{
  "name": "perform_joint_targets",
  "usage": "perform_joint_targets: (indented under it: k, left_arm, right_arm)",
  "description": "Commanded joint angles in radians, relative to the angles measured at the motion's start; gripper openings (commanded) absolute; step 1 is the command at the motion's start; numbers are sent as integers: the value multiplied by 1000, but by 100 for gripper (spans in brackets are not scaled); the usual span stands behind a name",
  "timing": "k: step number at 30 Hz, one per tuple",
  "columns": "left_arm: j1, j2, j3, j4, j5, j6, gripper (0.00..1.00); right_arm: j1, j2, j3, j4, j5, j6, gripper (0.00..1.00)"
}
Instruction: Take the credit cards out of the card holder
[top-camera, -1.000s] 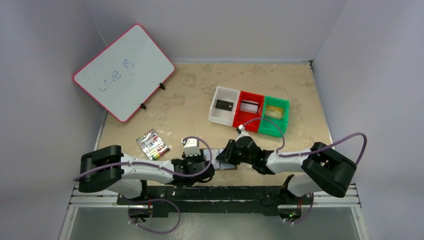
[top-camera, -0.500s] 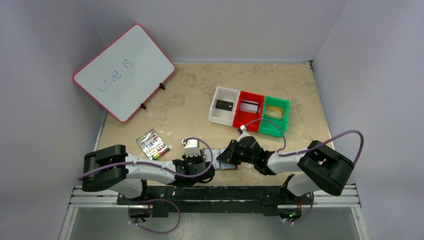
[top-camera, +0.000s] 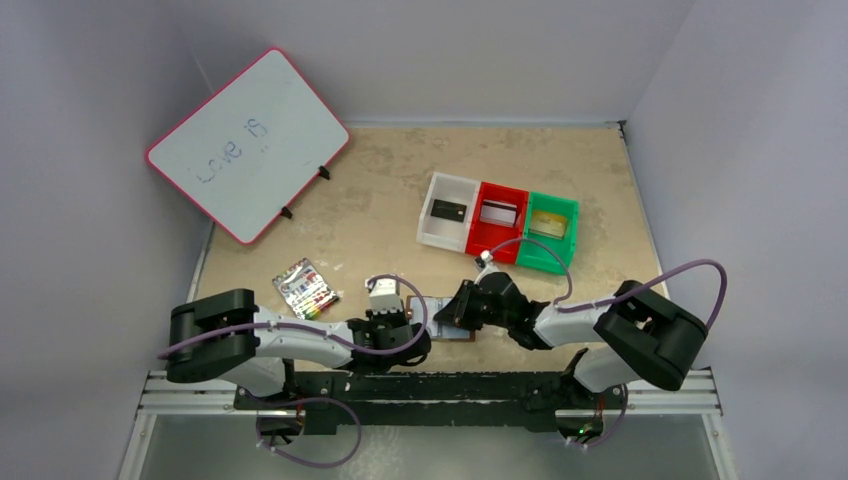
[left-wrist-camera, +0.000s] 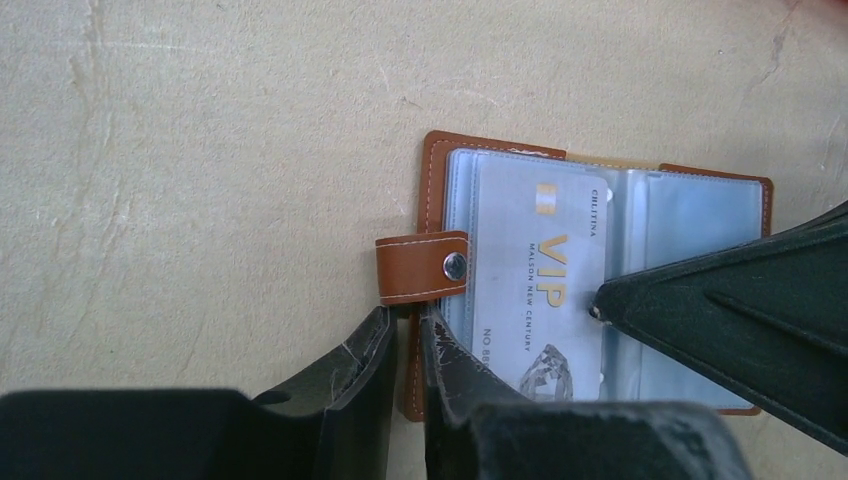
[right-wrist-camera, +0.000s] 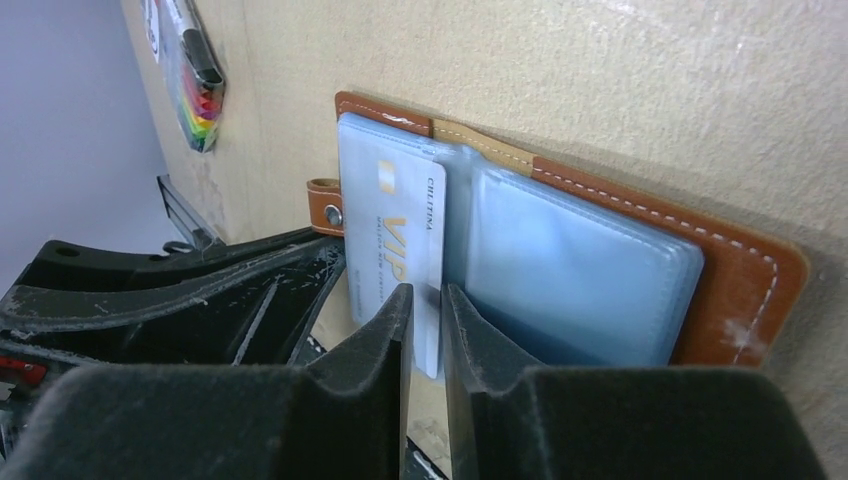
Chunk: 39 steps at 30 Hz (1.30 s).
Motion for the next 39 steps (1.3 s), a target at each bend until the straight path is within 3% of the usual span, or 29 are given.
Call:
perform_joint_targets:
  k: [1,5,10,17,21,23,27,39]
  left_arm:
    - [-1,3,22,-18,21,-24,16]
    - [-1,-52,21,-31,1,-54,33]
    - [-1,-148,2,73,7,0,50]
    - [-1,-145,15,60,-2,6,52]
    - [1,-97,23,85,37,32,43]
    - [1,-49,52,50,55,19,32]
    - [-1,66,146,-71,69,14,22]
    - [-1,141,179,-129,67,0,15]
  right_arm:
    - [-2,2,15,-59,52,47,20]
    - [-2,20,8,-72,79,77,18]
    - [-2,27,10,-68,77,62,16]
    - [-2,11,5,-57,69,51,16]
    - [-3,11,-27,23,45,73,17]
    - [-4,12,-42,55,38,82,17]
    - [-8,3,-67,93,42,101,17]
    - [-23,-74,-90,110,40,94,13]
